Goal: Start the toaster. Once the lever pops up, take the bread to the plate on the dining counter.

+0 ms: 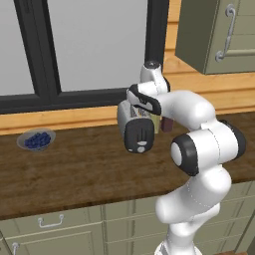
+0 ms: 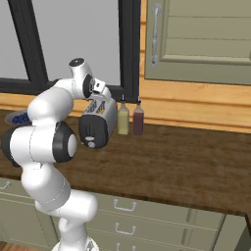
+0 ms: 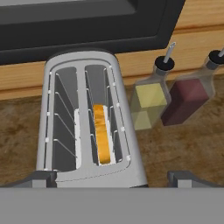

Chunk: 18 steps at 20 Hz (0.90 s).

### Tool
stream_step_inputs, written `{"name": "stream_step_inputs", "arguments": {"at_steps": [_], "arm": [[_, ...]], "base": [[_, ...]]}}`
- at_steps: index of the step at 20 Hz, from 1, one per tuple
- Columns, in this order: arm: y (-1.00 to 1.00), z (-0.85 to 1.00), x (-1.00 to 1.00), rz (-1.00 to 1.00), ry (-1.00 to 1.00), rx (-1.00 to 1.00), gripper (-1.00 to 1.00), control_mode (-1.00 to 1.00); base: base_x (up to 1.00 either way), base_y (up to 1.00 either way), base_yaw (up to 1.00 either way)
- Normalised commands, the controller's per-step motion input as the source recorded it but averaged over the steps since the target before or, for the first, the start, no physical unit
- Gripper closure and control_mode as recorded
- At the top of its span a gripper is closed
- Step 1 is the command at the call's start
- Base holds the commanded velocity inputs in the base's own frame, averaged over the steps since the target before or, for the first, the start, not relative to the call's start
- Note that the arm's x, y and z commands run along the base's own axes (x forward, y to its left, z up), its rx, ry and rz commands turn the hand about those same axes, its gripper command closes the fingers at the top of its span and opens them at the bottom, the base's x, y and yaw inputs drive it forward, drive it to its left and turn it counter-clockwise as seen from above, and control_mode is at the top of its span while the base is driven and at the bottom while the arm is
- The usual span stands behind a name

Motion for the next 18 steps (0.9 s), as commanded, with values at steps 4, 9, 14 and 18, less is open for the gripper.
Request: {"name": "stream_step_inputs", "arguments": {"at_steps": [4,9,14,18], "arm": [[0.0,0.0,0.0,0.0,0.0,0.0,-1.0,-1.0],[0.0,0.0,0.0,0.0,0.0,0.0,-1.0,-1.0],[0.0,0.0,0.0,0.0,0.0,0.0,-1.0,-1.0],[0.0,0.0,0.0,0.0,0.0,0.0,-1.0,-1.0]], "base": [[0.0,0.0,0.0],[0.0,0.0,0.0],[0.0,0.0,0.0],[0.0,0.0,0.0]]}}
